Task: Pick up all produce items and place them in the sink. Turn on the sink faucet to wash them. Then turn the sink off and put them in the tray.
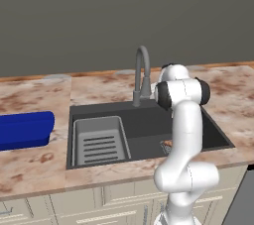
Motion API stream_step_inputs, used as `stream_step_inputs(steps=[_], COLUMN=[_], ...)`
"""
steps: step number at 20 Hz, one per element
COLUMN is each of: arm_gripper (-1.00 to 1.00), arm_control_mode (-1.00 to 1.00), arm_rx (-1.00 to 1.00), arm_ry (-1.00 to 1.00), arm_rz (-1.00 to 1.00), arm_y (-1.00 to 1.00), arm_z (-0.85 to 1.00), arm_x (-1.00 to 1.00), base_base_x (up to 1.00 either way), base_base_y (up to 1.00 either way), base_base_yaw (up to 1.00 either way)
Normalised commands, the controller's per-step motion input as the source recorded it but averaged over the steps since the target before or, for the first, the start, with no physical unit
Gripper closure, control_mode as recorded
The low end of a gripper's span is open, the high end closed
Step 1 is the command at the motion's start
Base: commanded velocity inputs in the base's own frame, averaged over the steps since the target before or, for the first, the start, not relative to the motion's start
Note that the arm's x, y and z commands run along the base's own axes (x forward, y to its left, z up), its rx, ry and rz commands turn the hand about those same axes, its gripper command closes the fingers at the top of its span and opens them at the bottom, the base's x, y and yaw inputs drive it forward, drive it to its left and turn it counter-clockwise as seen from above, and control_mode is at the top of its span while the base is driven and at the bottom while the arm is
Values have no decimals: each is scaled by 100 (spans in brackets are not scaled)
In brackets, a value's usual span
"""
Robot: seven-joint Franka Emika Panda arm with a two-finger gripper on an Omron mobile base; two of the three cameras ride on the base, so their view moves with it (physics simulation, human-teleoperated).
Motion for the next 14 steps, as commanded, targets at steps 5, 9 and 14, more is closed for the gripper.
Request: stream_step_inputs(steps=[5, 9, 14], arm_gripper=[100, 100, 100], arm_control_mode=[-100, -100, -100], arm_rx=[9, 6, 4], arm_ry=[0, 0, 0], arm_rz=[-3, 0, 0], arm_y=[-62, -69, -67], arm_z=[-6, -11, -17], arm_x=[0, 0, 0], base_base_x=[0, 0, 0], base_base_y=[0, 0, 0], base_base_yaw=[0, 0, 0])
